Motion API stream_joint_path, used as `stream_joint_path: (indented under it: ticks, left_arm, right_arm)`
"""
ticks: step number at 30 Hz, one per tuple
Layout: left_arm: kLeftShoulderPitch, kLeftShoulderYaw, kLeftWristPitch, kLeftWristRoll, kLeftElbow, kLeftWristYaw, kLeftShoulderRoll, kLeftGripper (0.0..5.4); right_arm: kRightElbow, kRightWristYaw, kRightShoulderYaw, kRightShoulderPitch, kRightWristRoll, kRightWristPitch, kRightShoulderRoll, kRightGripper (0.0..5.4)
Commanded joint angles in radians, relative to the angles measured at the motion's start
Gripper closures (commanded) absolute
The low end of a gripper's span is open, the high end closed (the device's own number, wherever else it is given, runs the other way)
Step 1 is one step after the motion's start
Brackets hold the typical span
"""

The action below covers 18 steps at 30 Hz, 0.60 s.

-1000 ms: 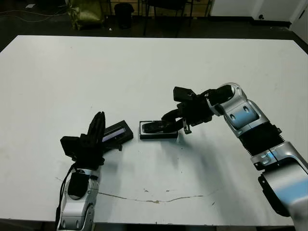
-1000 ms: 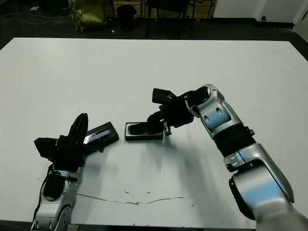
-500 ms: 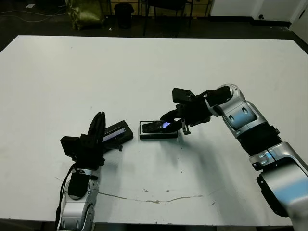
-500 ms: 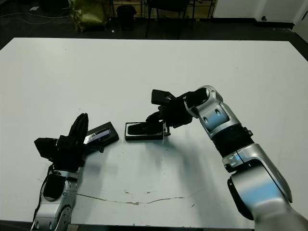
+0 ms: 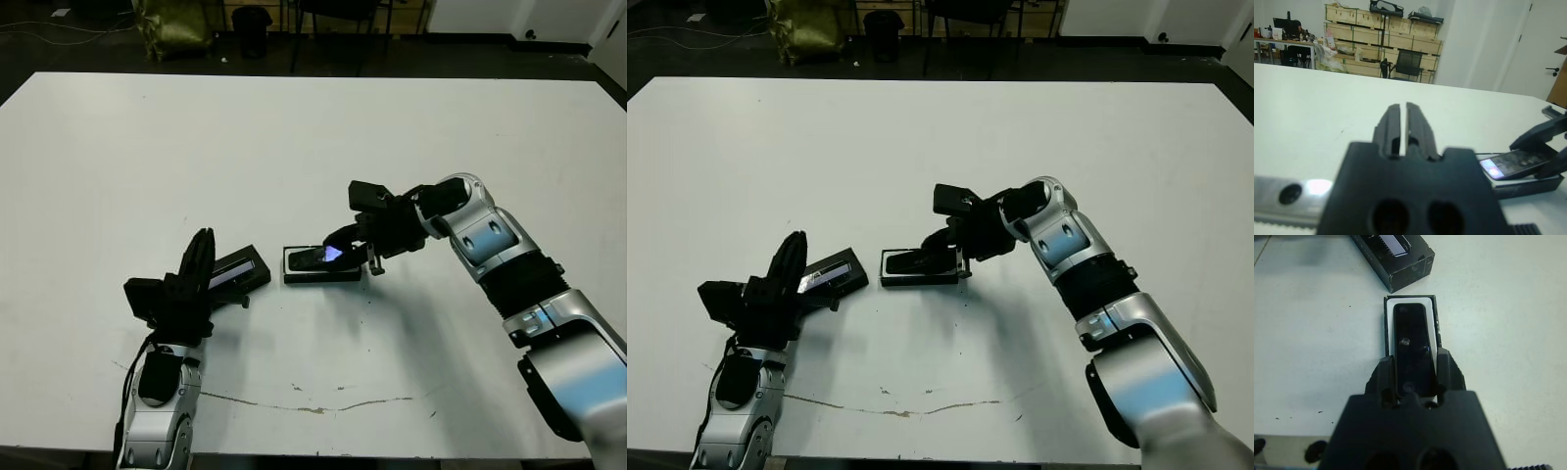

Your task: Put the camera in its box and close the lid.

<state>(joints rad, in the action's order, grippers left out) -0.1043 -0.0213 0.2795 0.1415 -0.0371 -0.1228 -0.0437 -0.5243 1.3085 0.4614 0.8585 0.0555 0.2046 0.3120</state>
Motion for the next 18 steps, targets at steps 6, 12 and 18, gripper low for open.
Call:
stream_joint_path:
  ticks: [6, 12, 18]
  left_arm:
    - [-0.023, -0.004, -0.033, -0.021, -0.012, 0.018, 0.002, 5.40]
    - [-0.019, -0.001, -0.027, -0.011, -0.004, 0.014, -0.001, 5.40]
    - [-0.020, -0.001, -0.031, -0.003, -0.004, 0.011, -0.002, 5.40]
  right_arm:
    - [-0.018, -0.008, 0.009, -0.019, 0.006, -0.003, -0.024, 4.89]
    - [-0.029, -0.013, -0.001, -0.008, 0.005, 0.016, -0.023, 4.89]
    - [-0.075, 0.015, -0.012, 0.020, 0.000, 0.007, -0.018, 4.28]
